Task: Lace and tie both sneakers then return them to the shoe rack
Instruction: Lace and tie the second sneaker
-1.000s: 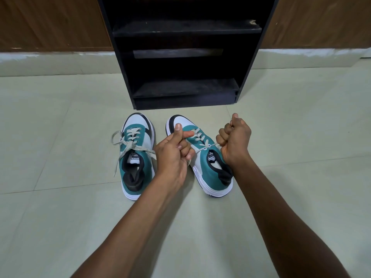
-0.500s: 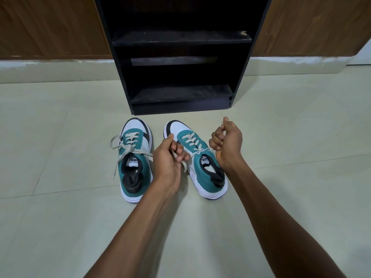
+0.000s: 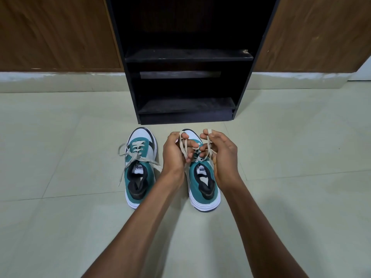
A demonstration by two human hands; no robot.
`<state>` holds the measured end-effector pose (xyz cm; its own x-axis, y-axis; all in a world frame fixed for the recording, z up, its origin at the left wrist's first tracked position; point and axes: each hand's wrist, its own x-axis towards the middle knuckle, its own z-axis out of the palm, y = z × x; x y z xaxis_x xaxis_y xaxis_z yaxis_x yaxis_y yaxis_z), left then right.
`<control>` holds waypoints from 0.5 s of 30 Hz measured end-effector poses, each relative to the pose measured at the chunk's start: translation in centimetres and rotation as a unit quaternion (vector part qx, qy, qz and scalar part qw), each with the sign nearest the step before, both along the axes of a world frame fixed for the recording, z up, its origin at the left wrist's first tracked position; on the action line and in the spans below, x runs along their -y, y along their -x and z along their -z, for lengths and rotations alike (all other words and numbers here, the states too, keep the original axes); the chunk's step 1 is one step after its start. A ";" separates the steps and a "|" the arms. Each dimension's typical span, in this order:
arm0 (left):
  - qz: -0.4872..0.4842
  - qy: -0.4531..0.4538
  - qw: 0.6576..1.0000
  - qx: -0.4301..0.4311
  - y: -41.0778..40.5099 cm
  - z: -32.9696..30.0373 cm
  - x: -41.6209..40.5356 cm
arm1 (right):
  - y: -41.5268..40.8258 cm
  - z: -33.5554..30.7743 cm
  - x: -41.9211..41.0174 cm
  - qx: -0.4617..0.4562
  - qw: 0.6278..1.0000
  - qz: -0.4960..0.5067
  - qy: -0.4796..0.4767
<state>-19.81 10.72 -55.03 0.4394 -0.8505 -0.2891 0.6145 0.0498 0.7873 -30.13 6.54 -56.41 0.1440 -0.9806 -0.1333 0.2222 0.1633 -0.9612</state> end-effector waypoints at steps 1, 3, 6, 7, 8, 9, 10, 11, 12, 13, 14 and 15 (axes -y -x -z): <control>0.000 0.005 1.000 0.012 0.1 -0.1 0.0 | 0.0 0.0 0.0 -0.014 1.000 -0.005 0.003; -0.003 0.019 0.999 0.031 0.2 0.0 0.0 | 0.0 0.1 0.0 -0.046 0.999 -0.011 0.010; 0.003 0.023 0.997 0.079 0.4 0.4 -0.3 | 0.1 0.2 0.1 -0.094 0.995 -0.016 0.044; 0.001 0.021 0.995 0.102 0.5 0.6 -0.4 | 0.1 0.3 0.2 -0.095 0.994 -0.014 0.048; -0.003 0.019 0.993 0.119 0.6 0.7 -0.5 | 0.2 0.3 0.2 -0.087 0.995 -0.013 0.045; -0.008 0.021 0.992 0.125 0.6 0.8 -0.5 | 0.3 0.4 0.2 -0.080 0.996 -0.012 0.042; -0.011 0.025 0.992 0.126 0.6 0.9 -0.5 | 0.4 0.4 0.2 -0.072 0.997 -0.013 0.041; -0.012 0.028 0.992 0.125 0.6 1.0 -0.5 | 0.4 0.5 0.2 -0.066 0.997 -0.014 0.042; -0.010 0.030 0.991 0.129 0.6 1.1 -0.4 | 0.5 0.5 0.1 -0.056 0.997 -0.017 0.042; -0.009 0.031 0.990 0.135 0.6 1.1 -0.4 | 0.5 0.5 0.1 -0.041 0.998 -0.016 0.041; -0.010 0.033 0.989 0.140 0.6 1.1 -0.4 | 0.5 0.6 0.0 -0.025 0.999 -0.013 0.036; -0.012 0.034 0.989 0.143 0.6 1.0 -0.4 | 0.5 0.5 0.1 -0.014 1.000 -0.007 0.027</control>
<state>-20.42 11.09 -56.04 0.5147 -0.8523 -0.0933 0.3650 0.1193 0.9233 -30.66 6.47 -56.92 0.1555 -0.9841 -0.0854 0.1928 0.1150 -0.9745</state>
